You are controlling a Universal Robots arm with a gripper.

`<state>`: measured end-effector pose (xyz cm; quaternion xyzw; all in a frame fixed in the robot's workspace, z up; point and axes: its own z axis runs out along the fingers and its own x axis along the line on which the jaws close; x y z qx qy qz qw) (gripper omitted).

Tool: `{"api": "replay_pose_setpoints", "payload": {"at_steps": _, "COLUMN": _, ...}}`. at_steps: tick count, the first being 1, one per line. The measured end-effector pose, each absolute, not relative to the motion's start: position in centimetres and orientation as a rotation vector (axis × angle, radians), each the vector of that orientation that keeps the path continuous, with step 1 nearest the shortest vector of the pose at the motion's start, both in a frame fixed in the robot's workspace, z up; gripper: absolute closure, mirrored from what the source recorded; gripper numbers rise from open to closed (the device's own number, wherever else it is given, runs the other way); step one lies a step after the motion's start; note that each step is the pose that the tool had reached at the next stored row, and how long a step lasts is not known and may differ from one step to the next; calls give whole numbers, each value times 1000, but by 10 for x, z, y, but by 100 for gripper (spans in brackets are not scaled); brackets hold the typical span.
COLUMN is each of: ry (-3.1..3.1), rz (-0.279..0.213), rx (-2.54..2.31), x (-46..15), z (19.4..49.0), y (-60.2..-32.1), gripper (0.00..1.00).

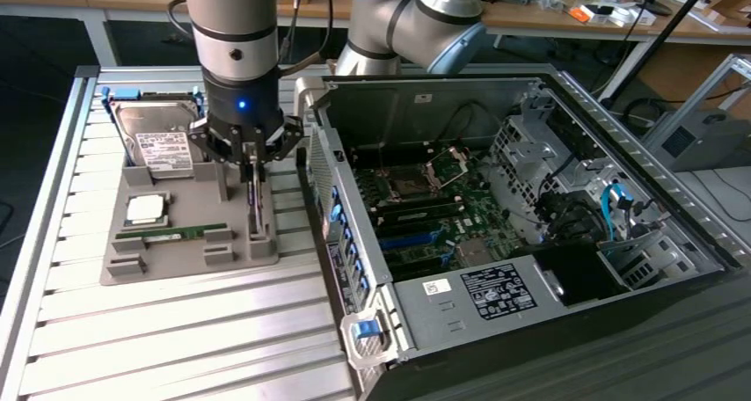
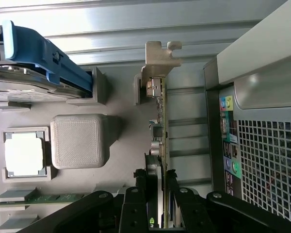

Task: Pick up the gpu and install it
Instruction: 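Pick up the gpu and move the gpu toward the slot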

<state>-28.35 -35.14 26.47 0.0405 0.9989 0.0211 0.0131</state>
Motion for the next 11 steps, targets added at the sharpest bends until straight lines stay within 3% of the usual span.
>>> {"api": "replay_pose_setpoints", "payload": {"at_steps": 11, "ry": 3112, "rz": 66, "rx": 126, "x": -283, "z": 269, "y": -351, "gripper": 73}}
